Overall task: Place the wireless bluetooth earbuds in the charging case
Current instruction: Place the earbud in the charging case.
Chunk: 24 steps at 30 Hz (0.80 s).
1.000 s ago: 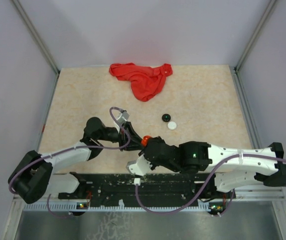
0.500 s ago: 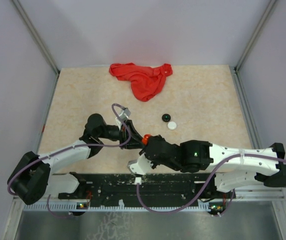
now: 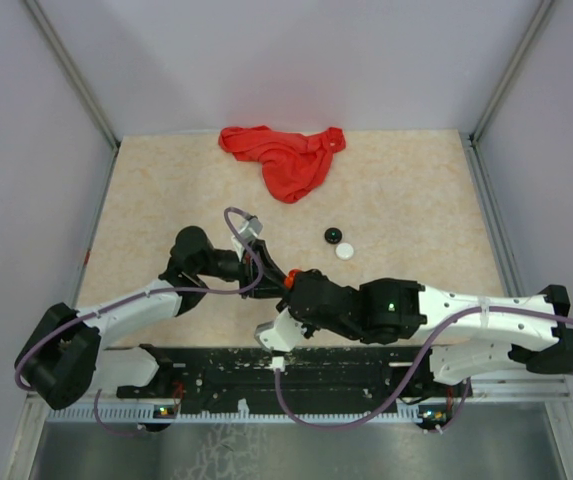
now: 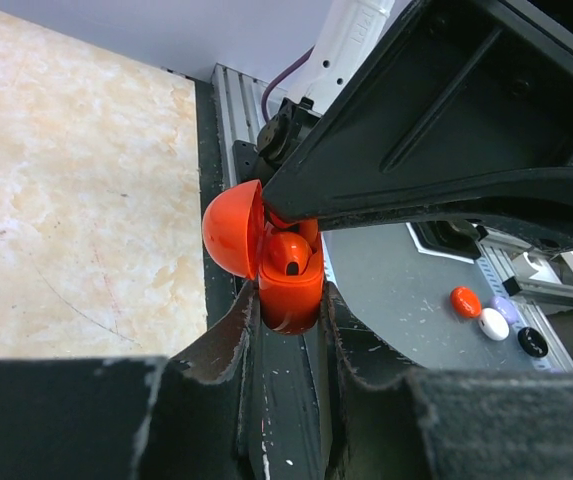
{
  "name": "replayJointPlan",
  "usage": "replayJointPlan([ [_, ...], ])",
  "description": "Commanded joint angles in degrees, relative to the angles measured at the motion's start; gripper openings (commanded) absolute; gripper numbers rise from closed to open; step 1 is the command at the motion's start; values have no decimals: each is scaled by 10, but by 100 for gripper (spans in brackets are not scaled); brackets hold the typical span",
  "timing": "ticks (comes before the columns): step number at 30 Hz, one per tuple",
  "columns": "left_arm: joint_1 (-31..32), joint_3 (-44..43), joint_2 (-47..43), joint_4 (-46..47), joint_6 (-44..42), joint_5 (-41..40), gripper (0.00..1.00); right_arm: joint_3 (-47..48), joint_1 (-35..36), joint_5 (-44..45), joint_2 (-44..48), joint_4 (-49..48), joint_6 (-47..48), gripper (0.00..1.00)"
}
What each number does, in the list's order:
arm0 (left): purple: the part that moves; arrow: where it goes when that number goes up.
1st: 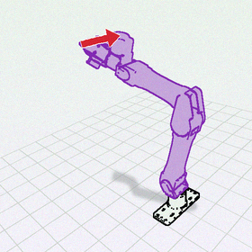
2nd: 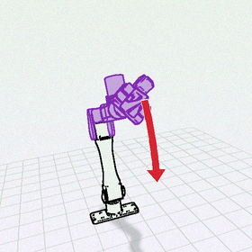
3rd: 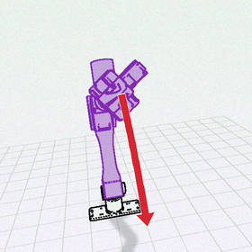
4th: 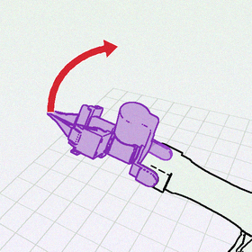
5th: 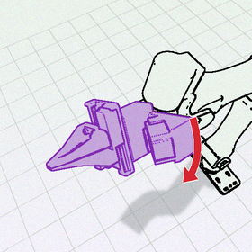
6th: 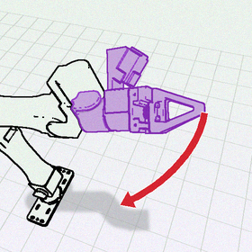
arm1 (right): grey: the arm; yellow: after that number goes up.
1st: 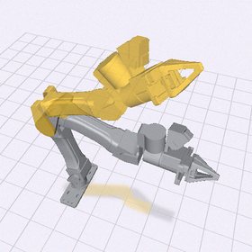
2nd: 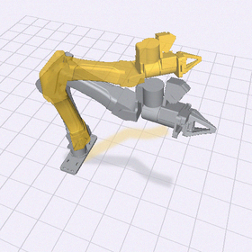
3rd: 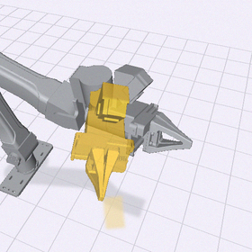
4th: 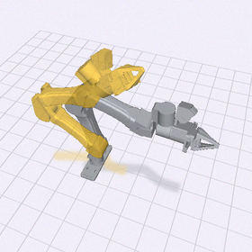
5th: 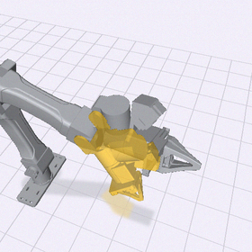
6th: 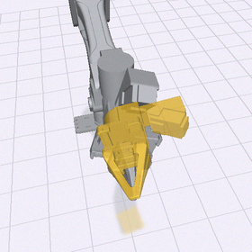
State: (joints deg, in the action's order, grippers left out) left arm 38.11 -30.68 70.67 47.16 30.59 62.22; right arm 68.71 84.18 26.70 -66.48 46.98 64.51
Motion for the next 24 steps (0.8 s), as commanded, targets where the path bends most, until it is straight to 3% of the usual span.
replayJointPlan([
  [1, -4, -16, -5, 61, 9, -5, 1, 25, -2, -32, -9, -6, -2, 25],
  [7, -14, -8, -6, 83, 22, -2, 1, 20, -5, -28, -5, -3, -4, 26],
  [15, -22, -6, -6, 92, 23, -4, 1, 30, -13, -36, -4, 3, -11, 40],
  [24, -34, 7, -9, 114, 25, -11, 1, 36, -16, -32, -10, 7, -11, 47],
])
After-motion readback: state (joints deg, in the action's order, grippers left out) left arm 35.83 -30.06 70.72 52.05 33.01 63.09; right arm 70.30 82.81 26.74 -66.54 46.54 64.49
